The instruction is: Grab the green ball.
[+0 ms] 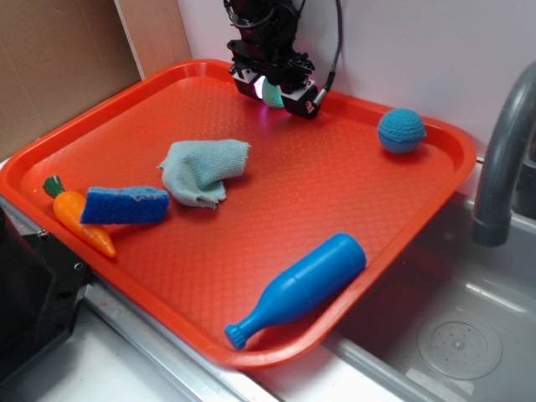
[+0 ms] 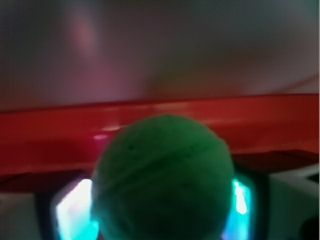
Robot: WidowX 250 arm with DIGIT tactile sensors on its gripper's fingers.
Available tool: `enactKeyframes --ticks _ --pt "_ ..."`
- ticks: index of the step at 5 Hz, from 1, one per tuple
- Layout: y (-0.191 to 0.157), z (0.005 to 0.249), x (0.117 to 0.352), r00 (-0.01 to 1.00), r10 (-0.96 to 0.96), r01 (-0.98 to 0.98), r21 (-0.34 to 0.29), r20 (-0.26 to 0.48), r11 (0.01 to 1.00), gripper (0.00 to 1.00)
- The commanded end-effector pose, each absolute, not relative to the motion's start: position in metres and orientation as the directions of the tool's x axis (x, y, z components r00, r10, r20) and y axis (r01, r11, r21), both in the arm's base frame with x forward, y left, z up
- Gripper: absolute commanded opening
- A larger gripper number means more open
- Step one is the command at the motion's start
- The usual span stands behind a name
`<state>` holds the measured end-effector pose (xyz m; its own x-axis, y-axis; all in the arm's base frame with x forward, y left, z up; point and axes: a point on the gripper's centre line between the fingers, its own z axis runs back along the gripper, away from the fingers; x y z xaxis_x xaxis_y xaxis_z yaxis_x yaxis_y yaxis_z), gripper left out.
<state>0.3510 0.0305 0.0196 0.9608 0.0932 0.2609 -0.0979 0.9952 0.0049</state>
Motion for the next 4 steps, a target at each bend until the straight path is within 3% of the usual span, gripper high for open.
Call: enactKeyframes --ticks 1,2,3,4 --pt "0.033 0.137 0.29 0.915 0.344 -0.358 0.033 0.21 0.933 0.0" --pt "0.055 0.168 0.258 0.83 0.55 -0.552 -0.006 0.09 0.834 0.0" --pt "0.077 0.176 0.233 0.674 0.736 -0.738 0.06 0.056 0.672 0.0" --pt "0.086 0.173 0.208 0.473 0.875 -0.879 0.112 0.1 0.463 0.0"
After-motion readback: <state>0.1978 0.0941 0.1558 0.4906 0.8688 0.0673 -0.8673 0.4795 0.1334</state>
